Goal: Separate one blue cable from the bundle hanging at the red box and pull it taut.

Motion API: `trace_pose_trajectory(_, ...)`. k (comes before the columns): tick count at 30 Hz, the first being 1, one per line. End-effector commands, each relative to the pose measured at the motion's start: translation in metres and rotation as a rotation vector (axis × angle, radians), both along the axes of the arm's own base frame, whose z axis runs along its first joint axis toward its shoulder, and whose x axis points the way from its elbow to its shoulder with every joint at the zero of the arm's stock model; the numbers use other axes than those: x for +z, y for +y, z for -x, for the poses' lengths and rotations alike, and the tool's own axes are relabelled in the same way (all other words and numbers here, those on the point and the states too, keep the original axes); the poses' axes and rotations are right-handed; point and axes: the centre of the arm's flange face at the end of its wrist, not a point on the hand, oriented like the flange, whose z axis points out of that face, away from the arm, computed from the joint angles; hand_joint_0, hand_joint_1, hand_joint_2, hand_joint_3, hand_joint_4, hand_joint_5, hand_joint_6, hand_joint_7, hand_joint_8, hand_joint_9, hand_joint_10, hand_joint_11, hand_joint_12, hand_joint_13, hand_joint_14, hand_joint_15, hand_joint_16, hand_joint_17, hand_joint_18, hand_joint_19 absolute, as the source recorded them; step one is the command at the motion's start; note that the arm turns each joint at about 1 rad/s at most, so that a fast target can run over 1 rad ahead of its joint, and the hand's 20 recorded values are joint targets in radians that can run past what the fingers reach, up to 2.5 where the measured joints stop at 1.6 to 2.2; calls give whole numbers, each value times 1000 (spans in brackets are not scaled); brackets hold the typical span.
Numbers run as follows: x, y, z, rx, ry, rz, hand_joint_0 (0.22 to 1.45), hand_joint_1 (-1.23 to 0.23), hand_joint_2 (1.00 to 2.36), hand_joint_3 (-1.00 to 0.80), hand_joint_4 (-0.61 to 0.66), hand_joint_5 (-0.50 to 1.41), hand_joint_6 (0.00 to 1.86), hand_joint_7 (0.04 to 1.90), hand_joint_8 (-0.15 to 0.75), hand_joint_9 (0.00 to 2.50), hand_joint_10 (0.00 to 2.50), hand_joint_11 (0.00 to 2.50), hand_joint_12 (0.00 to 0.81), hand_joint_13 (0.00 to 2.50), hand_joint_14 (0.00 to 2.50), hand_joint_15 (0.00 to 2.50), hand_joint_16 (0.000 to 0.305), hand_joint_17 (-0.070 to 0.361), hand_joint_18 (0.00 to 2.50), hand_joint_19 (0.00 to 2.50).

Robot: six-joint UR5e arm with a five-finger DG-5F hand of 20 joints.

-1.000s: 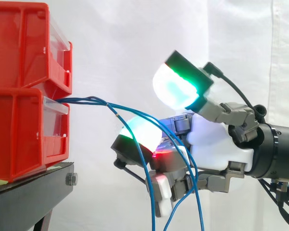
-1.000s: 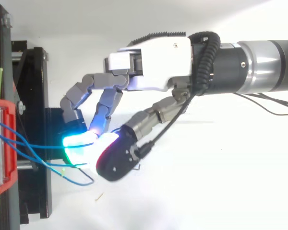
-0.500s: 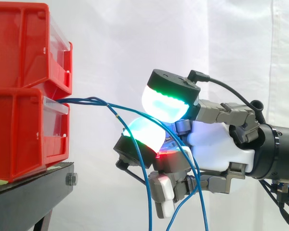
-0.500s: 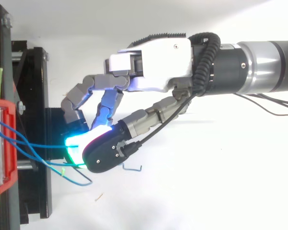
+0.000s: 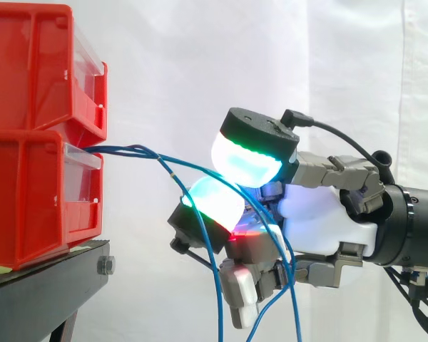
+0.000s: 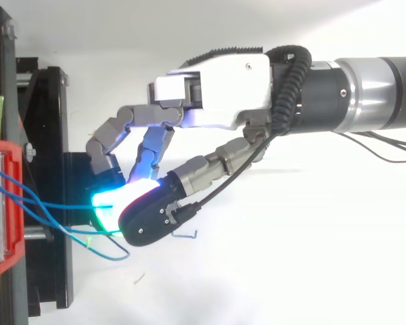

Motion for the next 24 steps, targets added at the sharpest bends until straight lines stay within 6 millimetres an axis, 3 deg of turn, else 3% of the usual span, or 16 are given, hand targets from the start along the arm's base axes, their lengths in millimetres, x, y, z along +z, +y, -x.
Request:
trace_pose_trajectory(1,0,-6,1,-27,-14,134,670,-699,1023,-155,90,-211,891,1123,372,1038,22,1095,455,1043,23,643,54,121,961,521)
trace_pose_trajectory(7,4,-9,2,-25,-21,153,699,-705,1018,-234,90,-219,887,1099,367,1029,22,1095,448,1036,21,638,53,120,950,516)
trace_pose_trajectory(12,16,-12,5,-17,-32,182,711,-705,1016,-277,96,-223,883,1086,370,1021,22,1089,447,1031,23,634,53,120,943,510)
trace_pose_trajectory(14,30,-14,10,-22,-28,210,713,-707,1016,-283,96,-224,883,1080,370,1021,22,1085,448,1031,21,631,53,120,943,510)
trace_pose_trajectory(24,29,-14,17,-18,36,193,714,-713,1016,-287,99,-226,884,1059,366,1032,22,1088,442,1035,23,636,53,119,940,510)
